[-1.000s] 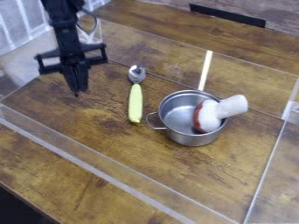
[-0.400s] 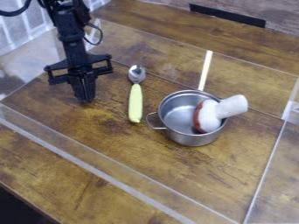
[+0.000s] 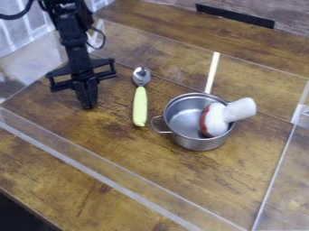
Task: Move the green spoon to the left
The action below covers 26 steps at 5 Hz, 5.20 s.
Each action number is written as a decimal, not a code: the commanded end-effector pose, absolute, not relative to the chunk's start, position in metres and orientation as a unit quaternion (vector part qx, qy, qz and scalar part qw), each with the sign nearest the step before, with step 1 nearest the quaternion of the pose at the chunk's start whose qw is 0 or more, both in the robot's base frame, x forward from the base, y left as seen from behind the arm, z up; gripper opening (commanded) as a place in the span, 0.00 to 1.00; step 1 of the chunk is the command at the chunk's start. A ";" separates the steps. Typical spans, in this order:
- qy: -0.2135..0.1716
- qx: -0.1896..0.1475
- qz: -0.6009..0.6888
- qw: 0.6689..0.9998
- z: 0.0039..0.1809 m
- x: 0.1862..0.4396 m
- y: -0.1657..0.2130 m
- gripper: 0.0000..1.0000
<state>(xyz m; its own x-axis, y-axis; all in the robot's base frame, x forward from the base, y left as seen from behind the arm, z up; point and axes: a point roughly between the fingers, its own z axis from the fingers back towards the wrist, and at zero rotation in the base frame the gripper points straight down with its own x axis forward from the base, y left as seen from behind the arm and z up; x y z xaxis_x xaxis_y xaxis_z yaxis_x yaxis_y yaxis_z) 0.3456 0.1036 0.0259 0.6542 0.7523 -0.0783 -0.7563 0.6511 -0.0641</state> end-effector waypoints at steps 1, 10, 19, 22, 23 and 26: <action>-0.017 -0.046 0.385 0.922 0.065 0.345 0.098 0.00; 0.007 -0.062 0.350 0.935 0.067 0.384 0.129 1.00; 0.044 -0.074 0.398 0.913 0.066 0.379 0.106 1.00; 0.060 -0.075 0.319 0.943 0.066 0.358 0.100 0.00; 0.061 -0.081 0.303 0.948 0.077 0.363 0.099 0.00; 0.072 -0.106 0.301 0.945 0.079 0.365 0.091 0.00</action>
<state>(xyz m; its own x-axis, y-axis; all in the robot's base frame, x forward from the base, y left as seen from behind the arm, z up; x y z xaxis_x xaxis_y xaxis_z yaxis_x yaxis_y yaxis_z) 0.3611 0.0898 0.0494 0.7880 0.5493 -0.2781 -0.5980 0.7902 -0.1339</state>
